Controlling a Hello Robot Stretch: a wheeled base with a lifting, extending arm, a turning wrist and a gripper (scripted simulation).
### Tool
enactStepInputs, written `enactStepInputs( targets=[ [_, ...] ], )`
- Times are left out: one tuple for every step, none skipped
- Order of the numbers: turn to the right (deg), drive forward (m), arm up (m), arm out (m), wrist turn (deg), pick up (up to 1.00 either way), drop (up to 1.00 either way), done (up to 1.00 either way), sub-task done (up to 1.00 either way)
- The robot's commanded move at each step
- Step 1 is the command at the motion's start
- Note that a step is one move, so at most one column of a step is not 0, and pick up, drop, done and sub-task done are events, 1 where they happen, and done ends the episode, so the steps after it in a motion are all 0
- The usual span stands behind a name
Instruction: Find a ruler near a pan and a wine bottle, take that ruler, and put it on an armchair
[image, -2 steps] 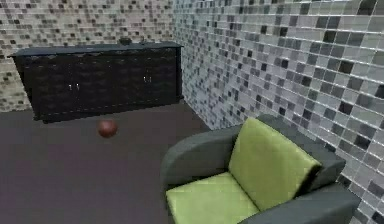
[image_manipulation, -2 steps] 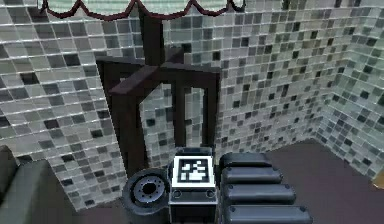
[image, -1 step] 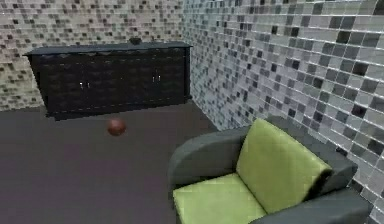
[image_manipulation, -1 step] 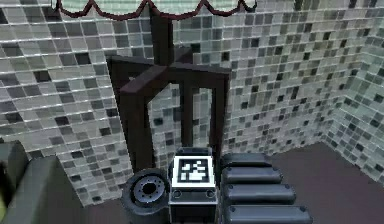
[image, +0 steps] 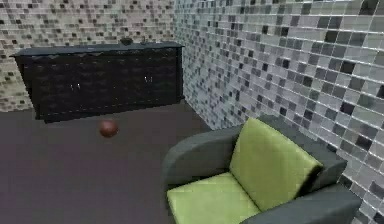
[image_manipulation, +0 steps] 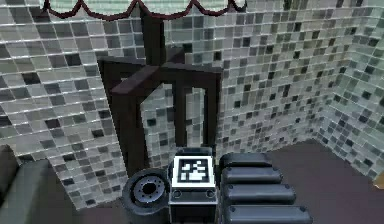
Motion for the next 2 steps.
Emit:
enactStepInputs(
  targets=[
    [24.0, 0.00, 0.00, 0.00, 0.0, 0.00, 0.00, 0.00, 0.00],
    [3.0, 0.00, 0.00, 0.00, 0.0, 0.00, 0.00, 0.00, 0.00]
  ],
)
